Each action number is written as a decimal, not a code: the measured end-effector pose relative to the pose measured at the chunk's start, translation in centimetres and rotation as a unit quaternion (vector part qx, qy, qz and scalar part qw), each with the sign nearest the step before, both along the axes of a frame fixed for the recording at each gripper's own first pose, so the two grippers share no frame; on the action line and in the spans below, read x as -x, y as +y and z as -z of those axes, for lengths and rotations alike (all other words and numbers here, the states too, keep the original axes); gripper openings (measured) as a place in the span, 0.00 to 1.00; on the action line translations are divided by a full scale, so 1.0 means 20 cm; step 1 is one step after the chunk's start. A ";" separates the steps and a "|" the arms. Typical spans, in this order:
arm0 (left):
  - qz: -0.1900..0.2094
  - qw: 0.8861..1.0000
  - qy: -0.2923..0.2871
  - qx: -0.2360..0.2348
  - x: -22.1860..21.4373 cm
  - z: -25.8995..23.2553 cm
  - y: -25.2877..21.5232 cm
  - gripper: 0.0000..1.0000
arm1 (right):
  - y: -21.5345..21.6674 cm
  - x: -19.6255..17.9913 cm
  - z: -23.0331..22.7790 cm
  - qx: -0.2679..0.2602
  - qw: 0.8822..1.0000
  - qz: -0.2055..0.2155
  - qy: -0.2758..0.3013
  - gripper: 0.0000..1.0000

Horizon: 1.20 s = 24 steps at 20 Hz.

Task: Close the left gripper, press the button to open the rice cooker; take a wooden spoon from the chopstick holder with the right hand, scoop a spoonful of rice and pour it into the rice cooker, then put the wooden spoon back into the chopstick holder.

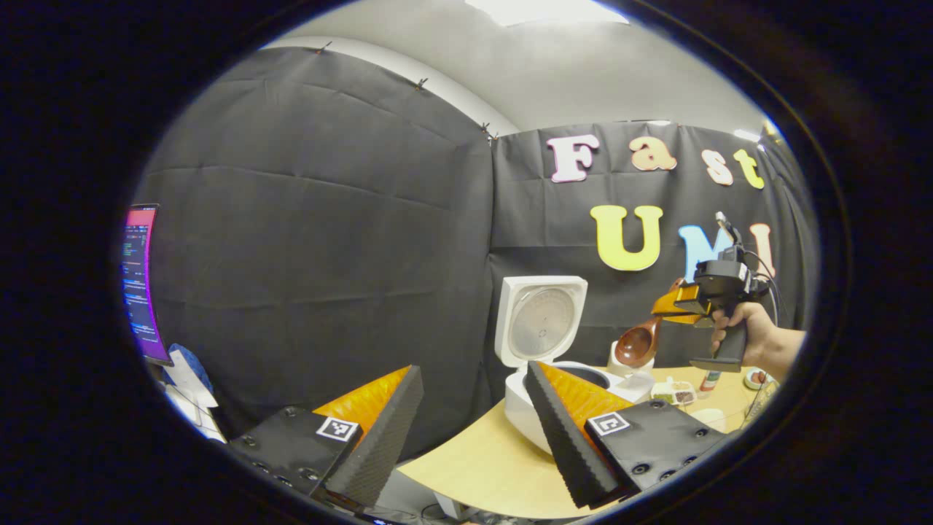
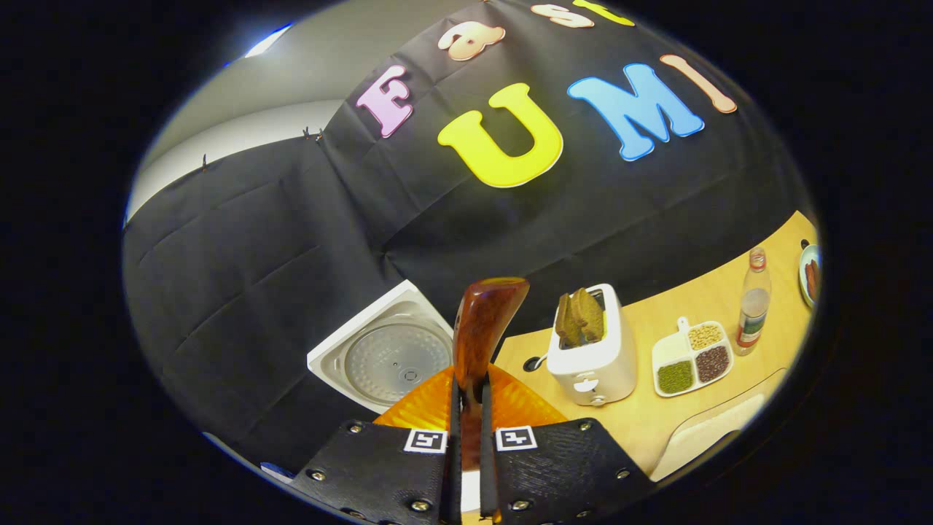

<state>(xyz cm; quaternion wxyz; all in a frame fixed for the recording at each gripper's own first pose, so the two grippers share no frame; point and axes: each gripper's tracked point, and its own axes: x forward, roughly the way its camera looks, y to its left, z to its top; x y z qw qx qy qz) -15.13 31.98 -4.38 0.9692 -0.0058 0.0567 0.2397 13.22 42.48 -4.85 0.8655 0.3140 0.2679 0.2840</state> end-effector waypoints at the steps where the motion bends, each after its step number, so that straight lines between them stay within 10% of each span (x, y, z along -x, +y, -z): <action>1: 0.006 1.000 -0.003 0.001 -0.02 -0.01 -0.02 0.96 | -0.07 -0.01 -0.02 -0.002 1.000 0.008 0.001 0.10; 24: 0.126 0.991 -0.028 0.016 -0.47 -0.12 -0.73 0.92 | -1.65 -0.08 0.19 0.074 0.977 0.200 0.025 0.10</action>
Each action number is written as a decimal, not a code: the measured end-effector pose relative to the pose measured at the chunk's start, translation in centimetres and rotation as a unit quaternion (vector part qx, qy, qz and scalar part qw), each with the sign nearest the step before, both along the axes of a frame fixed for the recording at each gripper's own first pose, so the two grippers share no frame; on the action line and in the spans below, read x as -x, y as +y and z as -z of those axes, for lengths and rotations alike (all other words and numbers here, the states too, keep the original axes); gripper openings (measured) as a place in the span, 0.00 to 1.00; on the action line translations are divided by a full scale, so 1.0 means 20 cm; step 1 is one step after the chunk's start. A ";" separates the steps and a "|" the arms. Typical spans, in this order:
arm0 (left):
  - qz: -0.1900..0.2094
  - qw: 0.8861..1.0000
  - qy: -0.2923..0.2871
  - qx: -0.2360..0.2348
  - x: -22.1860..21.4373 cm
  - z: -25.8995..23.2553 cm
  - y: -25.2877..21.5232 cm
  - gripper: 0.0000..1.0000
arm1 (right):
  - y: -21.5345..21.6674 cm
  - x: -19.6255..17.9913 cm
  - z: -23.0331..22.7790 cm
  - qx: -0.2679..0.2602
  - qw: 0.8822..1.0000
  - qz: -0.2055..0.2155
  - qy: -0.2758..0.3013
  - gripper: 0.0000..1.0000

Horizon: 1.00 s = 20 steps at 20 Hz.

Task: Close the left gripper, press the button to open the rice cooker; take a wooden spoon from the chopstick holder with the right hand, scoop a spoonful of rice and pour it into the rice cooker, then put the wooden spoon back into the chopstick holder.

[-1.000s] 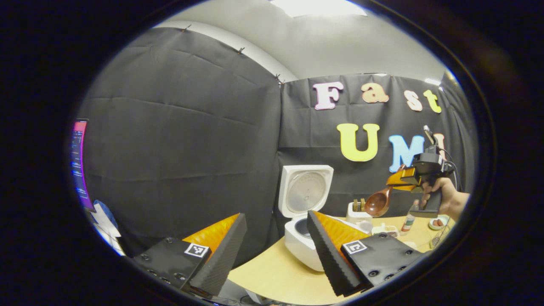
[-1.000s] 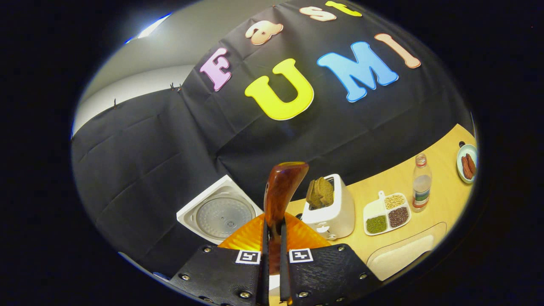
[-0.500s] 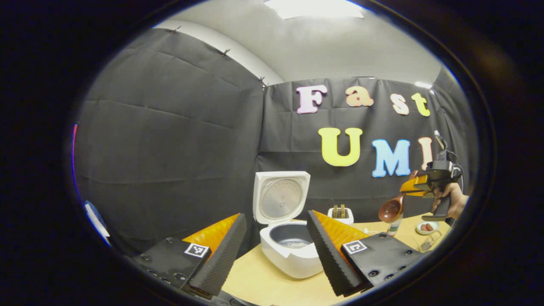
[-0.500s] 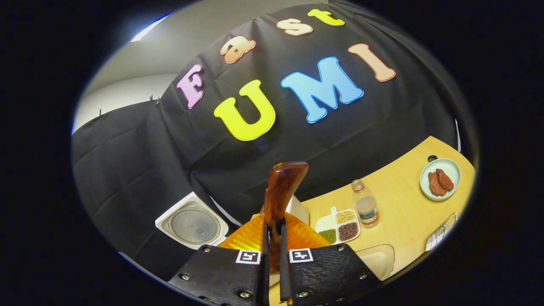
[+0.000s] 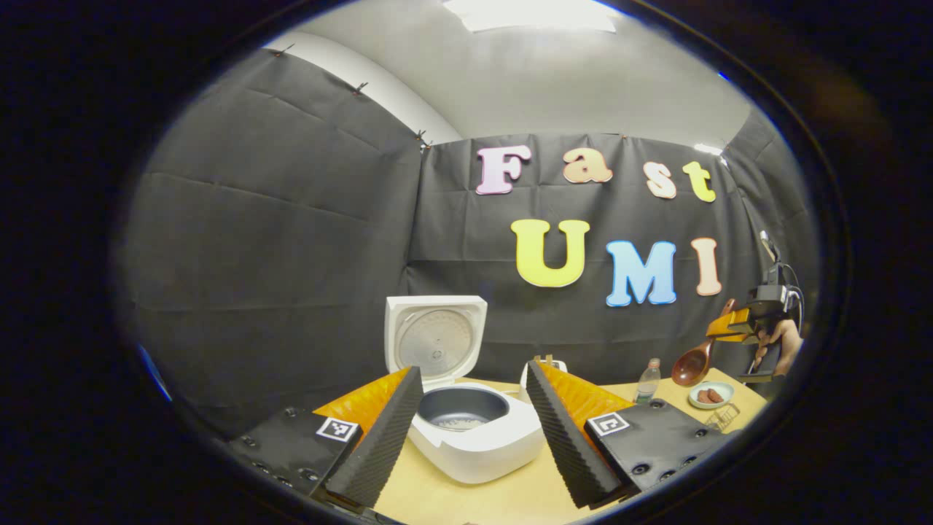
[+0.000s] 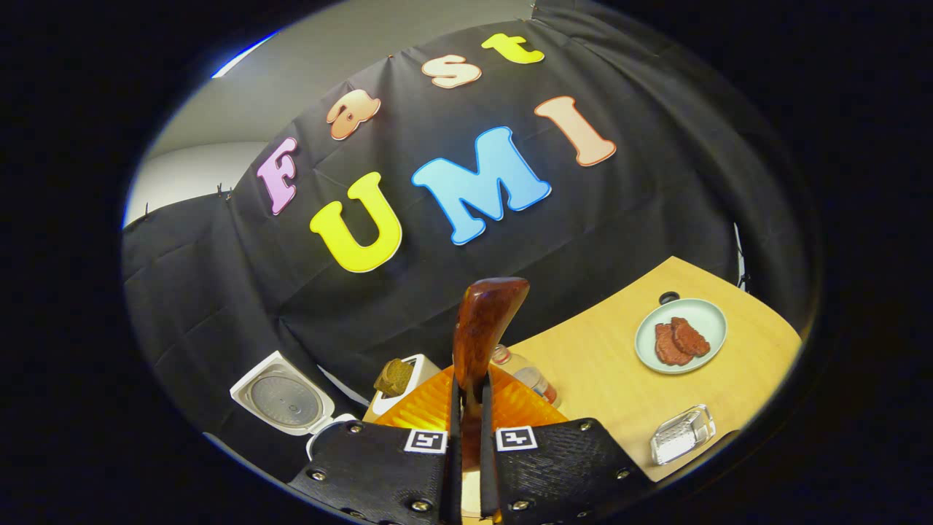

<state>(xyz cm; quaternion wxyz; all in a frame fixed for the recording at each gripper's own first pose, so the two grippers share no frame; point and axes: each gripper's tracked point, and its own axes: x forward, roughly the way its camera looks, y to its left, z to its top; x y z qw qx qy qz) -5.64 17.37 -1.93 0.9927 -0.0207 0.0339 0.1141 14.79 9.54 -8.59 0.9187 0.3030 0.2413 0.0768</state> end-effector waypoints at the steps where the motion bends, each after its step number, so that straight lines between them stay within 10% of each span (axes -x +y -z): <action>1: 0.005 1.000 -0.002 0.001 -0.02 -0.01 -0.03 0.92 | -0.07 0.00 0.01 0.002 1.000 0.008 0.002 0.10; 20: 0.062 0.998 0.013 -0.019 -0.12 0.01 -0.43 0.98 | -0.76 0.27 0.55 0.083 0.990 0.087 0.081 0.10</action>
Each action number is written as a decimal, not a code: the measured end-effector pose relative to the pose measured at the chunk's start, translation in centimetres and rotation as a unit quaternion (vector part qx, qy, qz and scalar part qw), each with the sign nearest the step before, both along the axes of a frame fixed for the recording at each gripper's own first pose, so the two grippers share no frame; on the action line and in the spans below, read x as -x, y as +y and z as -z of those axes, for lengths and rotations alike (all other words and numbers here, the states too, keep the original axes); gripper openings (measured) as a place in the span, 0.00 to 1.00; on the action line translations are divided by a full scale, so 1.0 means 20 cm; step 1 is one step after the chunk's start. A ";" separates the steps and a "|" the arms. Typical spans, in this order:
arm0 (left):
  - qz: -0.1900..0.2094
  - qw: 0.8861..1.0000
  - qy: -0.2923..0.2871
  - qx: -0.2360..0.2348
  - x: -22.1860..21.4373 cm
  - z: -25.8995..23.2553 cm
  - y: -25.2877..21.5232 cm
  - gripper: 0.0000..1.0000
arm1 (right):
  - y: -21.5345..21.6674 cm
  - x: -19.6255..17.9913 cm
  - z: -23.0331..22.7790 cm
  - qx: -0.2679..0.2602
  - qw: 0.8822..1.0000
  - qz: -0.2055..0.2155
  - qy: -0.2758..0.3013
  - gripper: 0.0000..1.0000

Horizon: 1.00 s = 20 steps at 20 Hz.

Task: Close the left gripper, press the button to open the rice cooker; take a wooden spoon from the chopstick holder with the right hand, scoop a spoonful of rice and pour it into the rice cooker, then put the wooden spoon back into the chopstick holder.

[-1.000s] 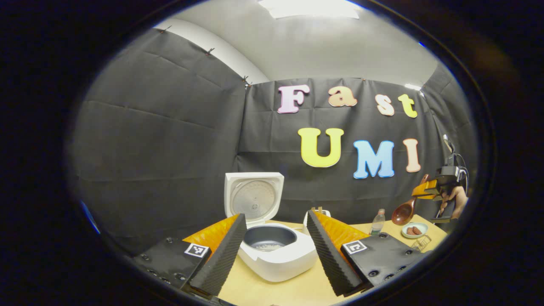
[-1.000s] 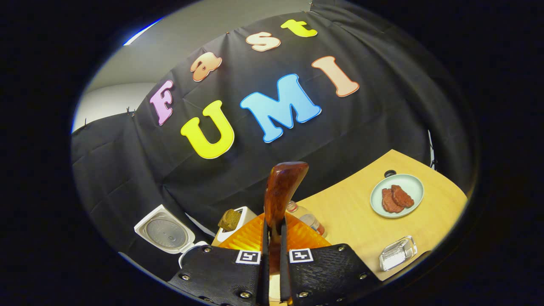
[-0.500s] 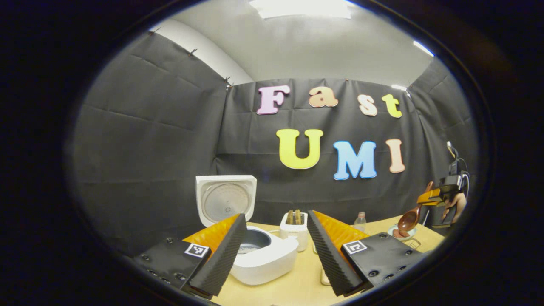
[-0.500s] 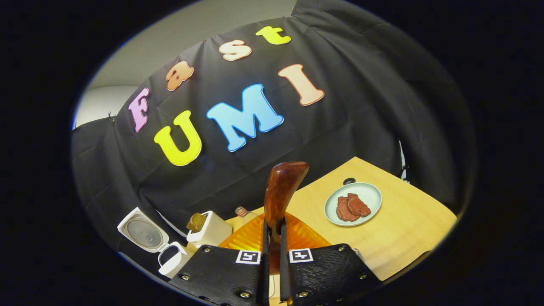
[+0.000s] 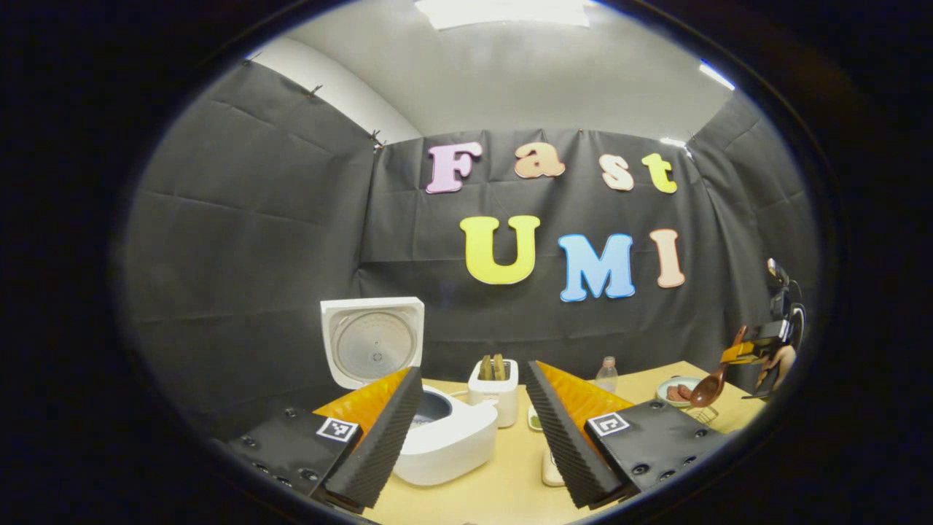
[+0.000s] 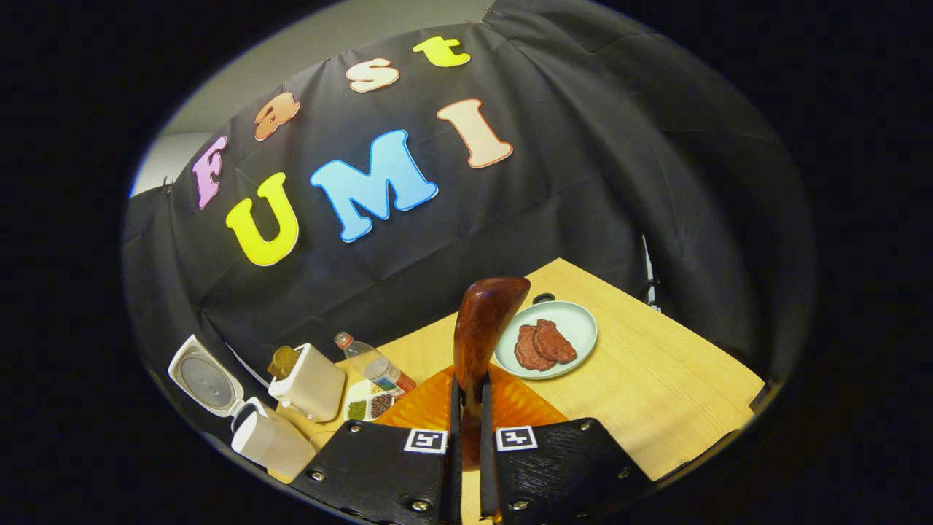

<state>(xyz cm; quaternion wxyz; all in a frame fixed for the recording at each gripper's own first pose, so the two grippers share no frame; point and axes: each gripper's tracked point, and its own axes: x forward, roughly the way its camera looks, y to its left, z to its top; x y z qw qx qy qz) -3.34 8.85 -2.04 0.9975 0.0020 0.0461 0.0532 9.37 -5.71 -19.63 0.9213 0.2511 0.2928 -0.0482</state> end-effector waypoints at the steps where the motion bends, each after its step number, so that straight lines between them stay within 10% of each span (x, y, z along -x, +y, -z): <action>1: -0.001 1.000 0.003 -0.002 0.01 0.01 0.00 0.98 | -0.01 0.01 0.04 0.005 1.000 -0.001 0.008 0.10; 20: -0.002 1.000 0.015 -0.021 0.00 0.01 -0.04 0.98 | 0.05 0.14 0.49 0.000 0.996 -0.015 0.084 0.11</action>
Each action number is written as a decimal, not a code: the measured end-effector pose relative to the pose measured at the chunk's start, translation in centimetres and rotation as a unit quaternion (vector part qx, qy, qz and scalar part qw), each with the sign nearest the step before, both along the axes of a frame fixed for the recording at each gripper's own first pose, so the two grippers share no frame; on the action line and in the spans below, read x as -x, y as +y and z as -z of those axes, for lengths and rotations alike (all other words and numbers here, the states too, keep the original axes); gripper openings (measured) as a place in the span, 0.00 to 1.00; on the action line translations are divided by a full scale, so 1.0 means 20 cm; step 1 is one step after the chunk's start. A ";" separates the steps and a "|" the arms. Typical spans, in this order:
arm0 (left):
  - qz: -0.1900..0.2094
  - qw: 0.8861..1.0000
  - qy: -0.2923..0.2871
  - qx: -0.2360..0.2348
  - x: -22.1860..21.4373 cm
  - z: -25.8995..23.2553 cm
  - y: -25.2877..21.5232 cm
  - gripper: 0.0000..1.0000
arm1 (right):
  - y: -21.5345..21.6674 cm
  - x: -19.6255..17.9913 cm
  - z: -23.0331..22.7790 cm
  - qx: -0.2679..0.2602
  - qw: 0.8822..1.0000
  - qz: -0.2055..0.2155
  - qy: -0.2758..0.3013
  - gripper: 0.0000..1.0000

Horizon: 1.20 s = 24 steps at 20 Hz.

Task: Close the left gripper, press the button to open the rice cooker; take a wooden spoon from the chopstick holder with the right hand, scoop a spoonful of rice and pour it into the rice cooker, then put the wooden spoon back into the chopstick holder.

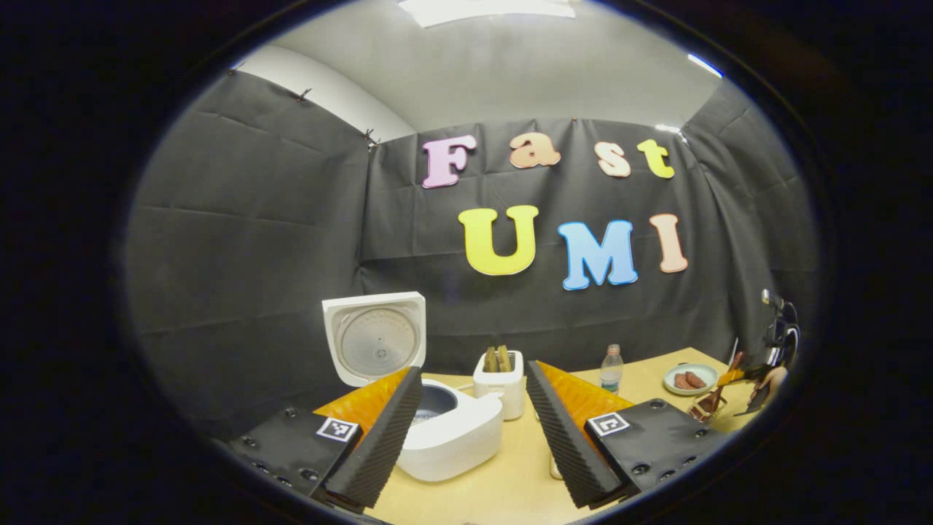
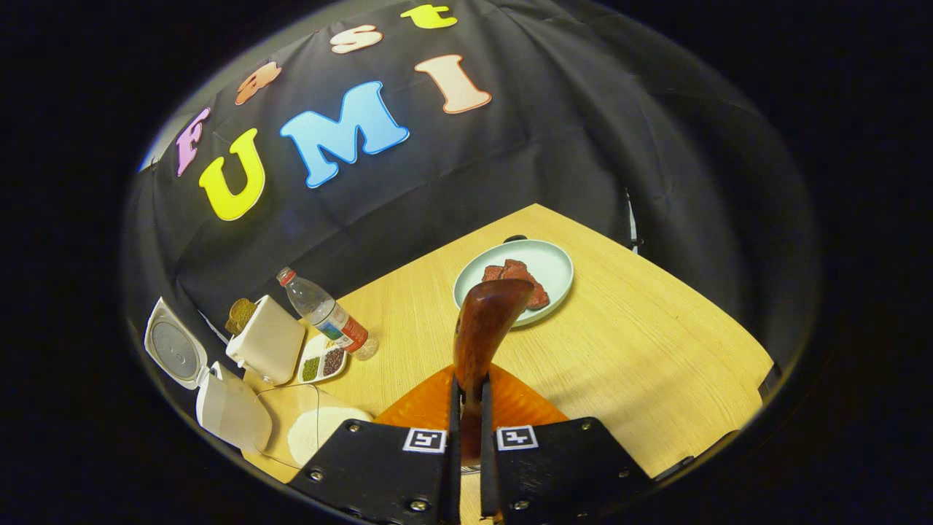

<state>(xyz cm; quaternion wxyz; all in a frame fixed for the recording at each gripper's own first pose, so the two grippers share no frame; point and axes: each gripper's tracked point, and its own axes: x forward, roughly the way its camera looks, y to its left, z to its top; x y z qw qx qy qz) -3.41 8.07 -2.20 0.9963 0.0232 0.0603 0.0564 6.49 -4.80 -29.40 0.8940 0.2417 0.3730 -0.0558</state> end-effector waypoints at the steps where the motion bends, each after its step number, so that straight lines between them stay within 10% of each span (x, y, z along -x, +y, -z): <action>1: 0.001 1.000 0.001 0.000 -0.01 0.00 -0.01 0.98 | 0.00 0.01 0.00 0.003 1.000 -0.003 0.004 0.11; 7: 0.017 1.000 -0.004 0.009 -0.07 0.00 -0.05 0.98 | -0.11 0.05 -0.10 0.047 0.999 -0.004 -0.025 0.34; 8: 0.020 1.000 -0.005 0.012 -0.08 0.00 -0.07 0.98 | -0.15 0.06 -0.12 0.061 0.998 -0.005 -0.029 0.59; 9: 0.023 1.000 -0.007 0.014 -0.08 0.00 -0.07 0.98 | -0.19 0.06 -0.15 0.079 0.996 -0.003 -0.034 0.63; 10: 0.025 1.000 -0.007 0.017 -0.09 0.00 -0.07 0.98 | -0.23 0.08 -0.19 0.098 0.994 -0.003 -0.041 0.96; 24: -0.035 0.999 -0.016 -0.003 -0.49 -0.12 0.32 0.99 | -0.29 0.23 -0.95 0.221 0.959 -0.015 -0.179 0.98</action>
